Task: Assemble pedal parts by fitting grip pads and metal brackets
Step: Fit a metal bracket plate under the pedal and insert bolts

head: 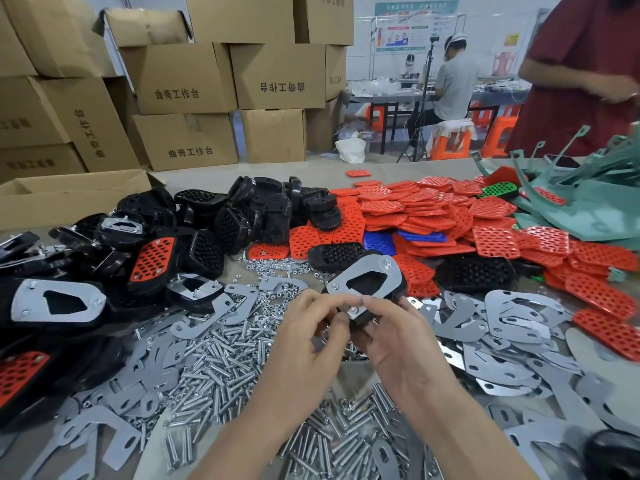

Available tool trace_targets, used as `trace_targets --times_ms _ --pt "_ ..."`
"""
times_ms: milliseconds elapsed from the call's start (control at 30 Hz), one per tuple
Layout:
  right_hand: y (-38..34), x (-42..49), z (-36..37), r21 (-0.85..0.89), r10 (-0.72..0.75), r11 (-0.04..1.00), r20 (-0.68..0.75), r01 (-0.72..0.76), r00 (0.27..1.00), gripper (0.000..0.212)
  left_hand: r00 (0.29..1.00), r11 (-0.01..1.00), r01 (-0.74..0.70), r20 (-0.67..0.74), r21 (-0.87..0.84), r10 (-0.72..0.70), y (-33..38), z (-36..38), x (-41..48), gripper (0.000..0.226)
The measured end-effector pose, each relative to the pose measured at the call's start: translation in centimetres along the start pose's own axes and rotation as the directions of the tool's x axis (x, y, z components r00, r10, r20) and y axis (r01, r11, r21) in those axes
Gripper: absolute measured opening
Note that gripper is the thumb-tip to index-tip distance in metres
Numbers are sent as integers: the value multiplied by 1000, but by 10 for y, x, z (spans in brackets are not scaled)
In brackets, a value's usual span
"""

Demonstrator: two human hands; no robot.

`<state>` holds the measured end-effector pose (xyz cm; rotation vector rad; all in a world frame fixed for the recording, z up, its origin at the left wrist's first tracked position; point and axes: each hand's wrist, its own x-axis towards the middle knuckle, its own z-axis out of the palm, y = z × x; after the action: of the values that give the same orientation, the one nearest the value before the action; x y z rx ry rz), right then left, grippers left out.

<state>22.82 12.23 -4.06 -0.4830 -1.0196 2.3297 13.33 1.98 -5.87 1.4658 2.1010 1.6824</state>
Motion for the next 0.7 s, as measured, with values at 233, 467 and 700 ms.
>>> trace_targets --times_ms 233,467,700 --pt "3 2 -1 22 22 1000 -3 -22 1000 65 999 997 -19 -39 81 22 -2 0 2 13" --pt "5 2 -3 -1 -5 1000 -2 5 1000 27 999 992 20 -49 123 -14 0 1 -2 17" --pt "7 4 -3 14 -17 1000 -3 17 1000 25 993 961 -111 -15 253 119 4 0 -3 19"
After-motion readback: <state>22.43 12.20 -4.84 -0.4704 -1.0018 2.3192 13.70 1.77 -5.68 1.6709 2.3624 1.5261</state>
